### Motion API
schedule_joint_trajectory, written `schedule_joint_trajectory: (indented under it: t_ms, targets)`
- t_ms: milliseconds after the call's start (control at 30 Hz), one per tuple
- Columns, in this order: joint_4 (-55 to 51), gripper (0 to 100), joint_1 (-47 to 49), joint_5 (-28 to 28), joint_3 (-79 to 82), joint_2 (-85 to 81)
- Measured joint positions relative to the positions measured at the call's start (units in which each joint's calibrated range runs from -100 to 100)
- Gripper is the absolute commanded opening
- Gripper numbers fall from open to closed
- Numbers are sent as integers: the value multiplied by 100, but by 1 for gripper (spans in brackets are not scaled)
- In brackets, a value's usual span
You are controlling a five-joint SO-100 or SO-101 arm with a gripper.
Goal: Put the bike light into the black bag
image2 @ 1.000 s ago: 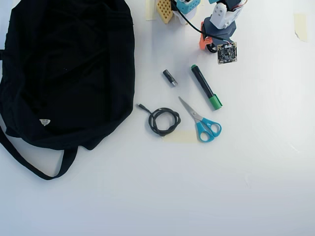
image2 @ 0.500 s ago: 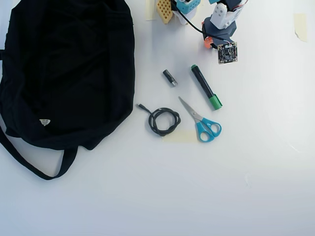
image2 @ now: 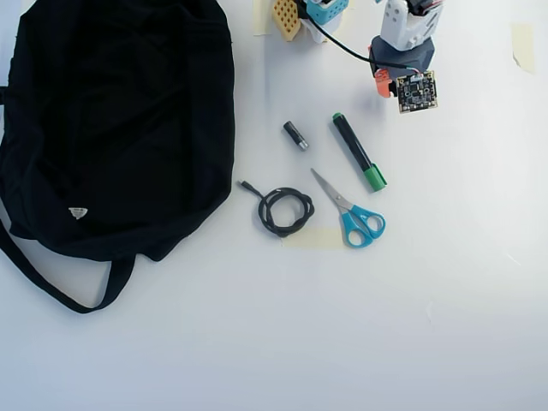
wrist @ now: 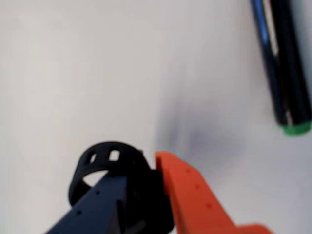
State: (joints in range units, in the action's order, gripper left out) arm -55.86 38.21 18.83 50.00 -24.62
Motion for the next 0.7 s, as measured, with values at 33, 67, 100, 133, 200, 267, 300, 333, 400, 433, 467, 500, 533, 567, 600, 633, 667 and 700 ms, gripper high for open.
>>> schedule_joint_trajectory:
  t_ms: [33, 67, 100, 133, 200, 267, 300, 333, 400, 433, 467, 500, 533, 567, 600, 633, 667, 700]
  targets:
    - [-52, 2, -88, 0, -126, 0]
    - [-120, 2, -191, 0, -283, 0]
    - [-206, 2, -287, -15, -448, 0]
    - [-335, 2, -382, -24, -629, 0]
    - [-584, 2, -588, -39, -1085, 0]
    - [-876, 2, -771, -44, -1549, 0]
    - [-1013, 2, -852, -44, -1785, 0]
    - [-1151, 2, -933, -44, -2020, 0]
    - [-1443, 2, -1227, -127, -2453, 0]
    - [-1546, 2, -1359, -190, -2563, 0]
    - [-1597, 2, -1484, -327, -2642, 0]
    - [-1623, 2, -1690, -498, -2697, 0]
    - [-1623, 2, -1896, -679, -2759, 0]
    - [-1623, 2, -2160, -864, -2799, 0]
    - [-1632, 2, -2395, -1045, -2846, 0]
    - [-1640, 2, -2564, -1216, -2901, 0]
    - [-1640, 2, -2704, -1372, -2980, 0]
    - [-1640, 2, -2799, -1504, -3042, 0]
